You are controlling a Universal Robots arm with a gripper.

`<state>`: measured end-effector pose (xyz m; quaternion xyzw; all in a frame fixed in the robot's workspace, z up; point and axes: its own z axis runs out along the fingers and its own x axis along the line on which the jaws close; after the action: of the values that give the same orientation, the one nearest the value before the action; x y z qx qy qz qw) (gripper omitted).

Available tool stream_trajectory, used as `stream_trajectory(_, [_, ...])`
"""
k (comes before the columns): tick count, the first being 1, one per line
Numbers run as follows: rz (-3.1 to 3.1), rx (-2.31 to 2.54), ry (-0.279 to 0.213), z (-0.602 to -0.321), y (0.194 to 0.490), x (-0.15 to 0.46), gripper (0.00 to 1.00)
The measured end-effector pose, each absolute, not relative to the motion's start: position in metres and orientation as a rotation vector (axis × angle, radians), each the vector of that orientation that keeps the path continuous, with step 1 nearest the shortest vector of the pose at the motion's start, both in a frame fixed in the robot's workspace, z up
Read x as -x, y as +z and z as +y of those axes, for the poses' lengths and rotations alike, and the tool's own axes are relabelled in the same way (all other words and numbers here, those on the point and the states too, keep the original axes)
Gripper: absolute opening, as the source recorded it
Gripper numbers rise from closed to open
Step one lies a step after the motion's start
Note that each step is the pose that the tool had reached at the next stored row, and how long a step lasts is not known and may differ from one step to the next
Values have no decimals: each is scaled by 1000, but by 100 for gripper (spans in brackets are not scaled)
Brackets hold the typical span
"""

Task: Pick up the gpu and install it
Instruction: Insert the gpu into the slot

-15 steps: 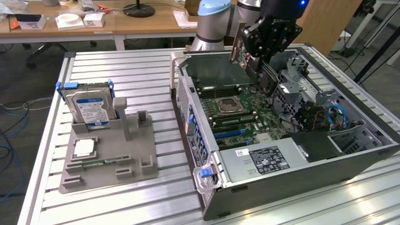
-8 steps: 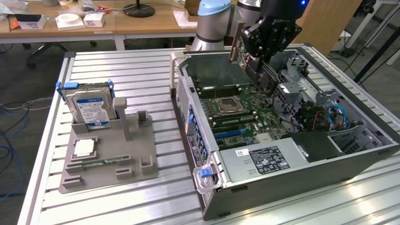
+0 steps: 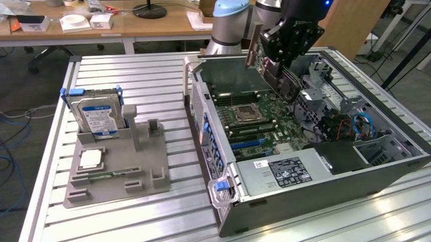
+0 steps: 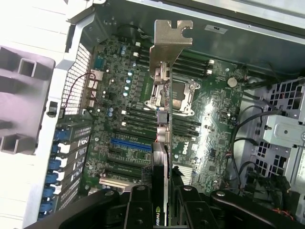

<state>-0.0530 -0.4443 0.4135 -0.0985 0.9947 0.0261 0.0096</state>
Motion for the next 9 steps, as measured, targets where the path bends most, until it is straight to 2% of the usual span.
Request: stream_trajectory(9, [3101, 365, 82, -444, 414, 53, 26])
